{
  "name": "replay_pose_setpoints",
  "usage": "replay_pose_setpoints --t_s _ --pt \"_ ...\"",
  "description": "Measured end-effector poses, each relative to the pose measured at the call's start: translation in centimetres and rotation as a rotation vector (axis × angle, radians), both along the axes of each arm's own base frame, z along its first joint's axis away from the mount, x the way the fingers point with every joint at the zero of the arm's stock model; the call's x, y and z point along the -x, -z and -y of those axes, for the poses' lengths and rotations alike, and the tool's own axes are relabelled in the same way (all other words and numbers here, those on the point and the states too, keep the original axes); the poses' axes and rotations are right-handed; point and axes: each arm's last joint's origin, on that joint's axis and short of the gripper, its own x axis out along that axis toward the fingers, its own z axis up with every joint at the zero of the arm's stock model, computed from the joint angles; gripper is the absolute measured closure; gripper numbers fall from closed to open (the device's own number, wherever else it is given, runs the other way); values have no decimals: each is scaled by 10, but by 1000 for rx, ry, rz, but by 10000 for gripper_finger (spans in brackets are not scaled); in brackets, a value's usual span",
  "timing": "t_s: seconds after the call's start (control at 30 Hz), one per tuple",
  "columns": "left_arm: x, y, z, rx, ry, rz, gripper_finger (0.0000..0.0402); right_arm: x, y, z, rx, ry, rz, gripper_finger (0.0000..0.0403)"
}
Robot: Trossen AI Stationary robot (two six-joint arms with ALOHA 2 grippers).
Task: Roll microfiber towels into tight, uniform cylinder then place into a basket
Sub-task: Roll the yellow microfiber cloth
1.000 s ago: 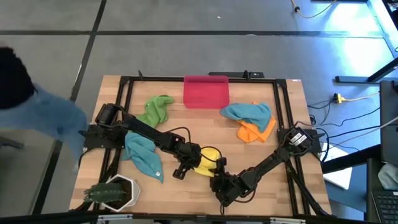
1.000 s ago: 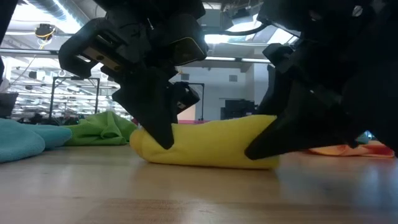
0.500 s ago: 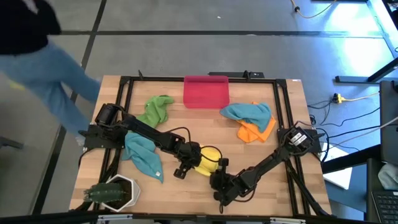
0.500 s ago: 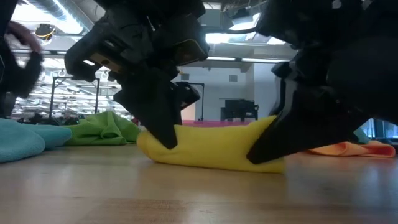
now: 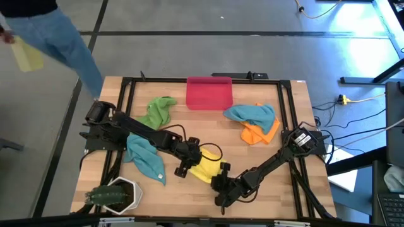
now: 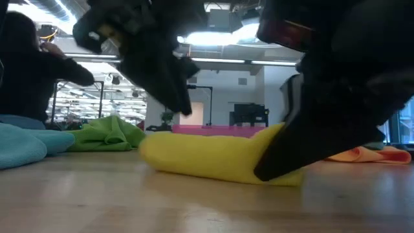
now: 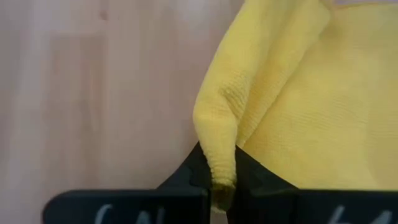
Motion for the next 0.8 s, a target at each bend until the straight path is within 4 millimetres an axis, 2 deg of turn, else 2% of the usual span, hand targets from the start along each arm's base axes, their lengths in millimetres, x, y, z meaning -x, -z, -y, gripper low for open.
replay_pose_setpoints --t_s 0.2,0.57,0.8 --pt "6 -9 11 -8 25 30 294 -1 3 11 -148 -4 78 386" --pt "13 -9 30 -24 69 25 296 27 25 49 -489 99 252 386" --pt "12 -10 33 -21 67 58 296 34 25 61 -657 150 367 386"
